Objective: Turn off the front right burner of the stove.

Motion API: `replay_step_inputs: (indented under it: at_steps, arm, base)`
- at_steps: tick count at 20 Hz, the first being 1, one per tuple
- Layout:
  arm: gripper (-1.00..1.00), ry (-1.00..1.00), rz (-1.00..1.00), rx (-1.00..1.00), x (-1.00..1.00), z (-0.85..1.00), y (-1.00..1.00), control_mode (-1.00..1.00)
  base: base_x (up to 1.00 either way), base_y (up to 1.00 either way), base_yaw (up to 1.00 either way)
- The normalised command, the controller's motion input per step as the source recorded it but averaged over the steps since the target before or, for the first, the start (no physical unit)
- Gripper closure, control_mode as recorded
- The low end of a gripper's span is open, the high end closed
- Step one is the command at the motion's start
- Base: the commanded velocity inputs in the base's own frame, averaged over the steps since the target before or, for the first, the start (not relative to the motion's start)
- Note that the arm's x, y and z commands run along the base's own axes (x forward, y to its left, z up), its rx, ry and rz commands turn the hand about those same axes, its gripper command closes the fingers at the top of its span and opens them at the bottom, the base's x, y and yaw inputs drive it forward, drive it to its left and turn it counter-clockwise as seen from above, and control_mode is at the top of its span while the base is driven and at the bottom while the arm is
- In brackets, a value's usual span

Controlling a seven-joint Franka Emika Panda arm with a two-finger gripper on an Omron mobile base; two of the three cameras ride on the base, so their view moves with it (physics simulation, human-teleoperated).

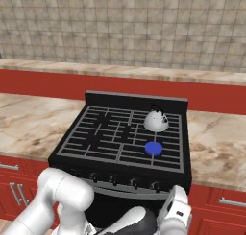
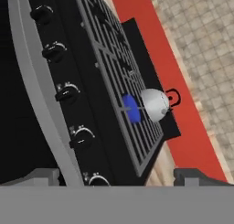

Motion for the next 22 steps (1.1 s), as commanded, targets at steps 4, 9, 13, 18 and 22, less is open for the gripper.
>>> replay_step_inputs:
  at_steps: [4,9,13,18,22]
  arm:
    - [-1.00,-0.07,0.03,-0.05,0.13,-0.19,-0.25,-1.00]
    - [-1.00,-0.01,0.00,-0.01,0.28,-0.05,-0.04,-1.00]
    - [-1.00,0.00,0.00,0.00,0.36,0.00,0.00,-1.00]
    - [-1.00,0.00,0.00,0.00,0.17,-0.05,0.00,-1.00]
    - [-1.00,0.00,0.00,0.00,0.14,-0.21,0.00,-1.00]
  base:
    - [0.00,0.00,0.00]
    - [0.00,0.00,0.00]
    - [0.00,0.00,0.00]
    - [0.00,0.00,0.00]
    - [0.00,0.00,0.00]
